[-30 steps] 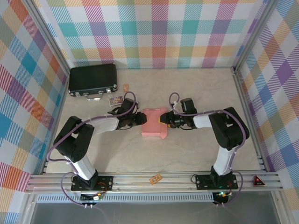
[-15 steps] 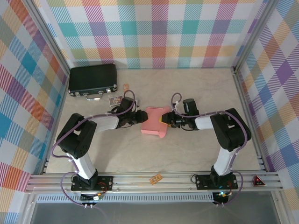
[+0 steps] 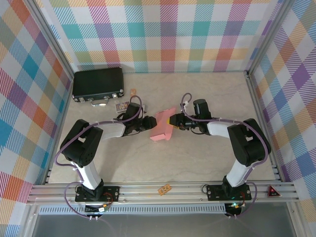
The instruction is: Fold the paper box
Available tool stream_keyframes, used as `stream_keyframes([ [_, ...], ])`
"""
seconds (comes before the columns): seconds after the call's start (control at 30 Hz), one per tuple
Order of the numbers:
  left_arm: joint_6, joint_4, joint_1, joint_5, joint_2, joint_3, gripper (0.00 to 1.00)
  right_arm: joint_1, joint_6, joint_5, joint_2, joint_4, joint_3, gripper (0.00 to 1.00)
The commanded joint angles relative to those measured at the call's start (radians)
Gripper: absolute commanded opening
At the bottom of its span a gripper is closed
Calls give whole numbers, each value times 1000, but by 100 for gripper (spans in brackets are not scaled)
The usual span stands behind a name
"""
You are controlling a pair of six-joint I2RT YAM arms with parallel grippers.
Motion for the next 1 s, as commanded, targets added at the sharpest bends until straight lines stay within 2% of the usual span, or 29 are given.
stream_keyframes([
  [0.0,0,1,-17,62,36,-14,35,39,-42,-1,5,-45,55,38],
  [0.47,32,-62,10,46,95,92,36,78,-127,93,-6,-256,197,42],
  [0.7,35,-92,14,15,86,119,36,78,-209,258,-108,-405,234,47],
  [0.9,36,-106,16,12,90,137,36,76,-210,328,-192,-424,213,51],
  [0.97,40,-113,15,5,85,141,36,77,-192,387,-209,-432,197,51],
])
